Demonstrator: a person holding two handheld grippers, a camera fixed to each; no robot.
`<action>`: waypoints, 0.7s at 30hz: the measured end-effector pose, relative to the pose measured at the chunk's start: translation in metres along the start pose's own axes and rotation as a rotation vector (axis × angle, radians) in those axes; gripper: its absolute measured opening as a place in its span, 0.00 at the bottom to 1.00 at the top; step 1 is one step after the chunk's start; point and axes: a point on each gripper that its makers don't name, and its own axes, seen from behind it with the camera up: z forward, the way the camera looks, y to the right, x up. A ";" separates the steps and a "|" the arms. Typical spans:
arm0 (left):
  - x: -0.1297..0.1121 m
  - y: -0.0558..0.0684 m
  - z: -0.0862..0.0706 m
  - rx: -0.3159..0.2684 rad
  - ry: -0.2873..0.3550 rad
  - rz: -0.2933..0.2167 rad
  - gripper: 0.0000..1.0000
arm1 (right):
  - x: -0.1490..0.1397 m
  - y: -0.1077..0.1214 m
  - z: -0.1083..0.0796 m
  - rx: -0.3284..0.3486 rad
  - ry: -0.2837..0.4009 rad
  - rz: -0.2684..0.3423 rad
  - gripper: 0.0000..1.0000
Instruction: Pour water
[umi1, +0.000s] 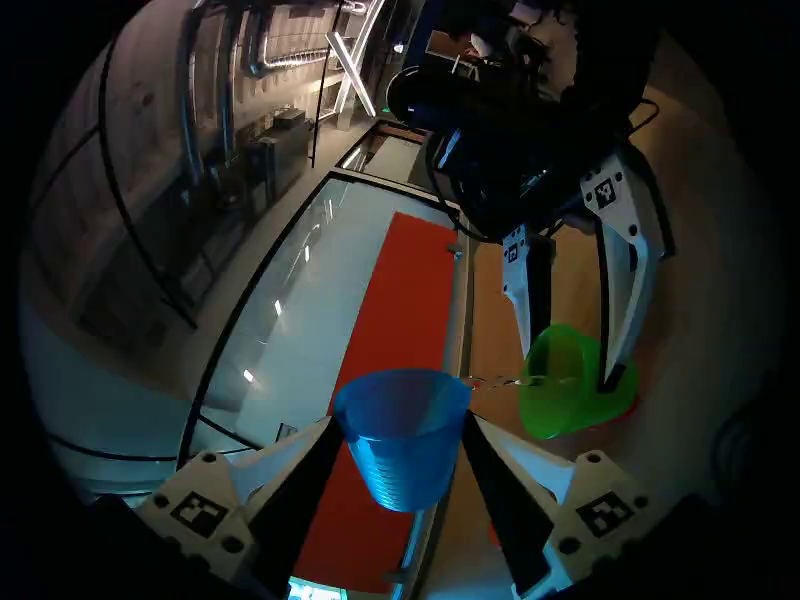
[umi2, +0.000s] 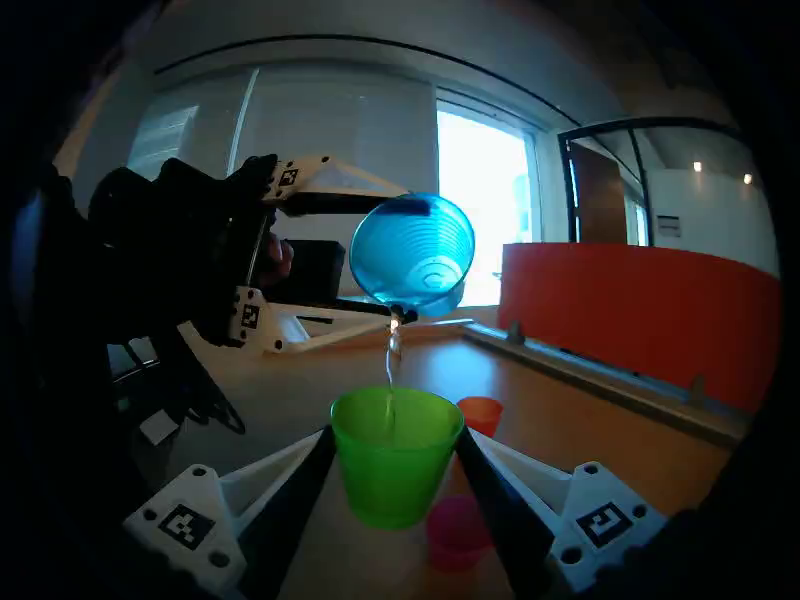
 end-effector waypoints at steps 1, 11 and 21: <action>0.000 0.000 0.000 0.001 0.000 0.006 0.84 | 0.000 0.000 0.000 0.000 -0.001 -0.001 0.90; -0.001 -0.002 0.000 0.011 -0.001 0.033 0.84 | -0.001 -0.001 0.001 0.003 -0.003 -0.003 0.90; -0.001 -0.004 -0.002 0.019 0.001 0.074 0.84 | -0.001 -0.002 0.003 0.006 -0.005 -0.005 0.90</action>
